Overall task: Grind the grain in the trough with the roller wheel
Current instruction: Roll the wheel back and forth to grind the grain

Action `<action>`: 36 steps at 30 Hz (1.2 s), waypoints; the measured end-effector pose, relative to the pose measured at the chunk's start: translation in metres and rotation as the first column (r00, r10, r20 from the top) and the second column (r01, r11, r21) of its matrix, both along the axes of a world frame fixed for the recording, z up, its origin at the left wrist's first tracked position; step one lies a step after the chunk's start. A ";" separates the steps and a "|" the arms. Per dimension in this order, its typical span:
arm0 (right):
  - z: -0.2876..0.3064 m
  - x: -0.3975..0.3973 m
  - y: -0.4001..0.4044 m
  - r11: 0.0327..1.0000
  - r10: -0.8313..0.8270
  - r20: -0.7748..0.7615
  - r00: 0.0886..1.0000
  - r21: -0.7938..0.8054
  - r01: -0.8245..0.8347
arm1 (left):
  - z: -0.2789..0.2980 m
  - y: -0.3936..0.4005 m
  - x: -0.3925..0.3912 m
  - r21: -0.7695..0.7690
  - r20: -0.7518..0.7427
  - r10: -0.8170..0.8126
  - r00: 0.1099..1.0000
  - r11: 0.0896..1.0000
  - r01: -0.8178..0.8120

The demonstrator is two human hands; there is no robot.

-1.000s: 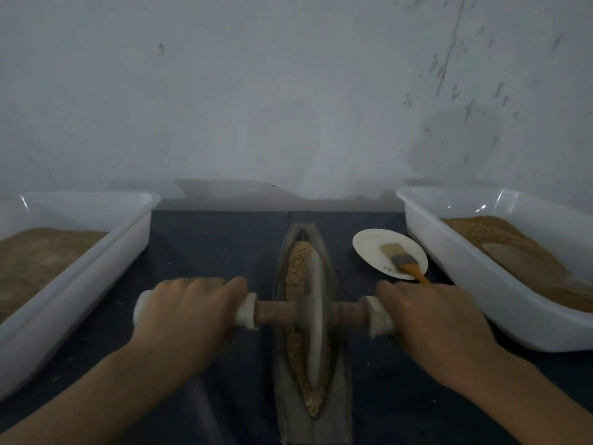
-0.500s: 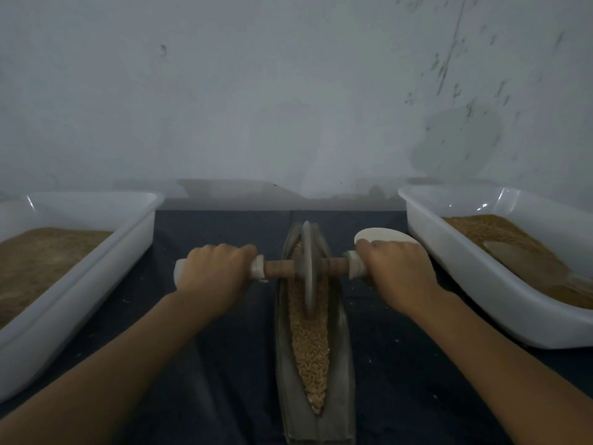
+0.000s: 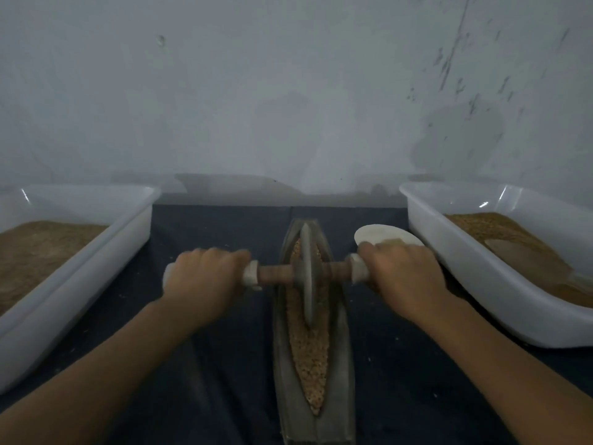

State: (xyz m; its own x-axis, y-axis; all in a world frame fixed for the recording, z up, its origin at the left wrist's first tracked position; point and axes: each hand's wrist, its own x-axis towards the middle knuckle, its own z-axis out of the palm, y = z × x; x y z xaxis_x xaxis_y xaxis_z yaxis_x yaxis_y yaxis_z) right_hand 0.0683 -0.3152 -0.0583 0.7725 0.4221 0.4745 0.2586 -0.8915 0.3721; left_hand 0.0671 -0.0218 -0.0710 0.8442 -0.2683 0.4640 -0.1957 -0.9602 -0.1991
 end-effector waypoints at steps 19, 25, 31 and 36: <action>-0.003 -0.034 -0.004 0.994 0.077 0.013 0.997 0.081 -0.078 | 0.006 0.001 -0.039 0.041 -0.027 0.028 0.999 0.999 -0.027; 0.007 0.024 0.008 0.997 -0.074 -0.052 0.996 0.026 0.075 | 0.010 -0.009 0.028 -0.057 -0.105 0.050 0.993 0.997 -0.056; 0.003 -0.049 0.006 0.996 0.054 0.010 0.999 0.073 -0.054 | -0.005 0.004 -0.029 -0.013 -0.049 -0.005 0.999 1.000 0.005; 0.003 -0.061 0.014 0.992 0.106 0.011 0.994 0.070 -0.106 | -0.005 -0.007 -0.044 0.035 -0.079 -0.105 0.991 0.994 0.108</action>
State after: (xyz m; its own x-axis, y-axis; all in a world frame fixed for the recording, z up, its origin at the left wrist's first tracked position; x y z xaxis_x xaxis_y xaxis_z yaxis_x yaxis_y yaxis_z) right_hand 0.0072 -0.3010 -0.0556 0.7218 0.4669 0.5109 0.3506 -0.8831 0.3118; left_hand 0.0231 -0.0290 -0.0756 0.8427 -0.3753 0.3860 -0.3128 -0.9249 -0.2163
